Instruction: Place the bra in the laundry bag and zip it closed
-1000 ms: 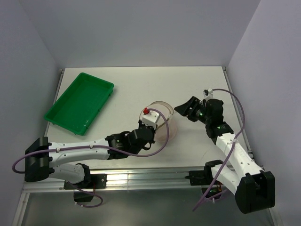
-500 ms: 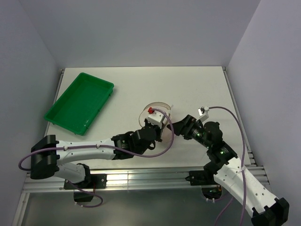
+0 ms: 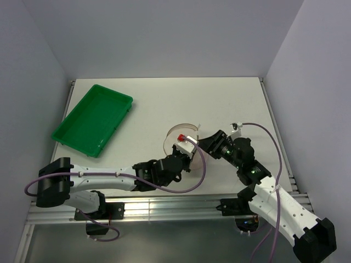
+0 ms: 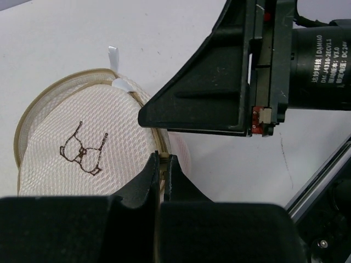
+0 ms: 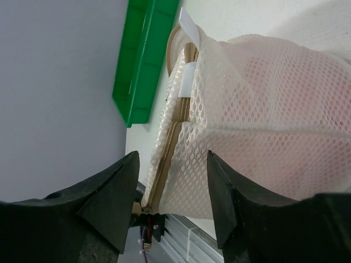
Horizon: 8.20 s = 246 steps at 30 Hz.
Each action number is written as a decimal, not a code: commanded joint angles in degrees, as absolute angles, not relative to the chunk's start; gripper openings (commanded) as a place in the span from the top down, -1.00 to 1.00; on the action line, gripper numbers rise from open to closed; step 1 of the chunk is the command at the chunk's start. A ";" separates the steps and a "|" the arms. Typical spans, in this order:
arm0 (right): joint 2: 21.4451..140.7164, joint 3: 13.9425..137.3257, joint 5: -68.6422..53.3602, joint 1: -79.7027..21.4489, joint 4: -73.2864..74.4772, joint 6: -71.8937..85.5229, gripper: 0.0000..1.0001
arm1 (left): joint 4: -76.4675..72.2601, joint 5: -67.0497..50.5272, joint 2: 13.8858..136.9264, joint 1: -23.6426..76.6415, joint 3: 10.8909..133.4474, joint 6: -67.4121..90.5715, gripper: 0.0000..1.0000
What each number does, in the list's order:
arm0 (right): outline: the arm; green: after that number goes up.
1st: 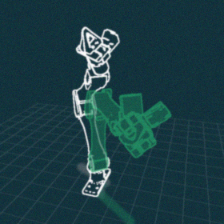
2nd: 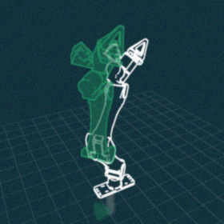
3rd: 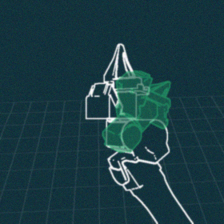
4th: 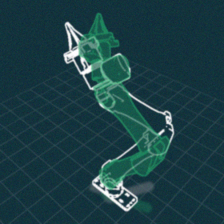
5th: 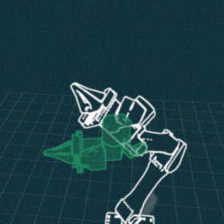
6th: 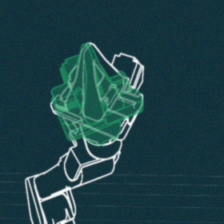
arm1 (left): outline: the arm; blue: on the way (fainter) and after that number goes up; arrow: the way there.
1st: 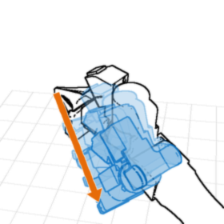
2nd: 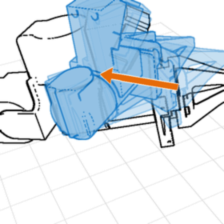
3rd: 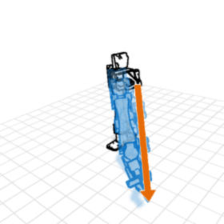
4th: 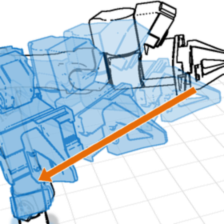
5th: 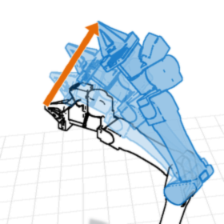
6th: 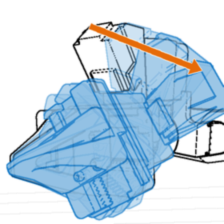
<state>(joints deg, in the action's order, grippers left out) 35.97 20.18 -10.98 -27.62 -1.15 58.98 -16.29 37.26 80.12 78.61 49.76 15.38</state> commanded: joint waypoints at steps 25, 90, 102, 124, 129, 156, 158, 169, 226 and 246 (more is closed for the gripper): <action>48.43 25.74 -15.46 -16.00 -15.65 56.16 1.00 | -14.69 40.51 74.36 82.00 41.66 18.45 1.00; 49.66 28.30 -31.99 -9.05 -12.22 50.01 1.00 | -54.23 13.53 89.38 64.25 34.01 47.72 0.29; 50.19 29.96 -30.50 -9.05 -9.68 48.35 1.00 | -49.84 13.80 86.40 64.25 32.35 45.36 1.00; 64.17 42.89 -25.41 -16.26 -4.31 41.31 -0.15 | -28.21 32.61 59.58 68.91 27.94 32.78 1.00; 55.31 37.80 -21.63 -19.40 -4.40 43.41 -0.67 | -30.67 31.73 65.02 69.26 29.97 33.05 1.00; 36.03 24.79 -7.47 -32.96 5.72 52.12 -0.23 | -39.72 33.05 80.85 77.52 38.50 30.06 1.00; 36.12 24.52 -6.77 -32.96 5.10 52.21 0.20 | -39.64 32.61 81.38 77.52 38.67 29.88 1.00; 41.21 29.79 -3.17 -32.08 4.57 47.64 1.00 | -35.60 36.02 77.44 77.52 34.02 31.81 1.00; 38.58 26.37 -4.03 -26.89 2.30 50.88 -0.63 | -37.44 36.04 86.75 72.86 45.97 30.32 1.00; 43.33 26.71 -3.34 -28.48 -2.37 51.77 1.00 | -34.37 33.57 83.68 72.95 38.06 34.36 1.00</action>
<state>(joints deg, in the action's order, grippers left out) 42.70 25.06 -6.74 -28.82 0.45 53.41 -35.90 32.75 86.30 72.93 40.58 32.75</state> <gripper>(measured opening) 0.026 0.036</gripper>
